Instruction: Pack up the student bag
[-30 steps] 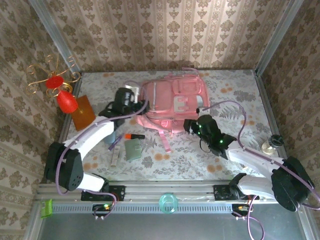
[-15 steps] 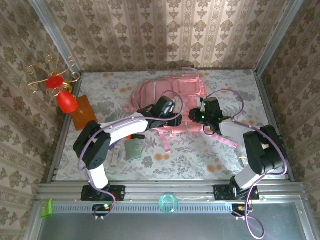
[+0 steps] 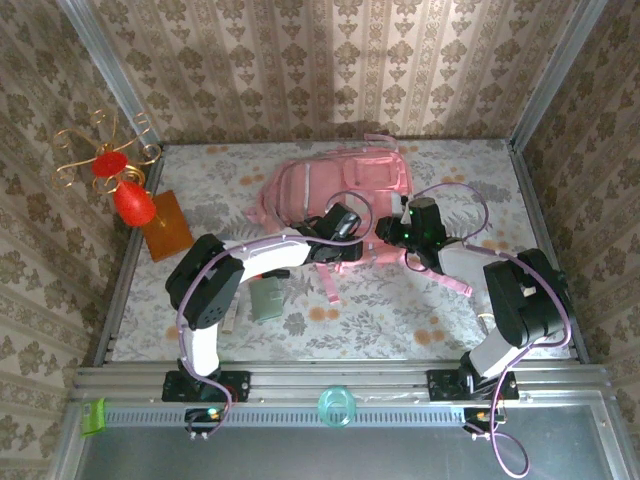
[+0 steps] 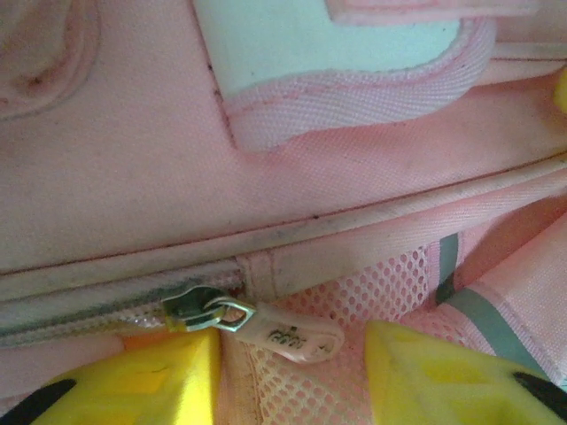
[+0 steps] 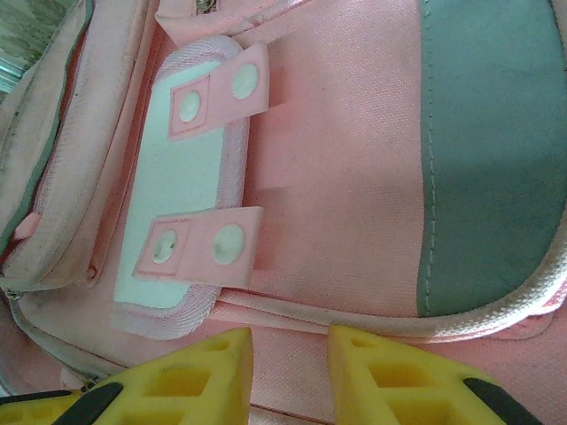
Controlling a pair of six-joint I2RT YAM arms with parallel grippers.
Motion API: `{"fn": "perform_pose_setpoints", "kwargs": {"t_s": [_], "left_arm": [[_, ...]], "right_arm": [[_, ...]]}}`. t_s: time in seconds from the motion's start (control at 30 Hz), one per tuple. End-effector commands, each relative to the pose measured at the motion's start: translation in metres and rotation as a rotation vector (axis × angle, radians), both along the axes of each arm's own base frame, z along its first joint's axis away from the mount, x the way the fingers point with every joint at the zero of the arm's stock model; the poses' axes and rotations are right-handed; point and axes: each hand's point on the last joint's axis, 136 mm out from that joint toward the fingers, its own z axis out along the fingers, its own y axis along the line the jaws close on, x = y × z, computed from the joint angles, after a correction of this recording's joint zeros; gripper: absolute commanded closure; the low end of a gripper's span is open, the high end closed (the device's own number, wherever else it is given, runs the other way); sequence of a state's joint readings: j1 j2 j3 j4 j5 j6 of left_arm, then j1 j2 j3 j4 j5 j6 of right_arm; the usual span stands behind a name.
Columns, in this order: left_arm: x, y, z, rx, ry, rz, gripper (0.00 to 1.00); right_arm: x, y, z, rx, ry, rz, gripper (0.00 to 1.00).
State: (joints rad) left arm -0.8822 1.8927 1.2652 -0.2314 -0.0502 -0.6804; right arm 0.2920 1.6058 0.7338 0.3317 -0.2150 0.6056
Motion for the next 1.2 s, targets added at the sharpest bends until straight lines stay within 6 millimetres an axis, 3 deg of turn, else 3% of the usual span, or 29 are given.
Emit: {"fn": "perform_pose_setpoints", "kwargs": {"t_s": [0.0,0.13,0.37,0.6,0.73,0.97,1.17], "left_arm": [[0.017,-0.005,0.013,-0.026,-0.069,0.046,0.57],[0.025,-0.003,0.018,-0.037,-0.106,0.074,0.59],[0.031,0.000,0.027,-0.077,-0.147,0.119,0.51],[0.037,0.008,0.023,-0.045,-0.184,0.148,0.62],[0.039,0.011,0.032,-0.044,-0.225,0.144,0.68],[0.045,0.018,0.046,-0.039,-0.263,0.134,0.70],[0.046,0.021,0.048,-0.051,-0.264,0.130,0.76]], "right_arm": [[-0.014,0.005,-0.026,0.012,0.080,0.031,0.71],[-0.017,0.004,-0.028,0.006,0.081,0.036,0.71],[-0.019,0.004,-0.028,0.002,0.082,0.045,0.71],[-0.021,0.004,-0.032,-0.008,0.090,0.050,0.71],[-0.025,0.001,-0.037,-0.020,0.102,0.049,0.71],[-0.031,-0.003,-0.038,-0.038,0.108,0.051,0.71],[-0.031,-0.003,-0.039,-0.036,0.111,0.054,0.71]]}}
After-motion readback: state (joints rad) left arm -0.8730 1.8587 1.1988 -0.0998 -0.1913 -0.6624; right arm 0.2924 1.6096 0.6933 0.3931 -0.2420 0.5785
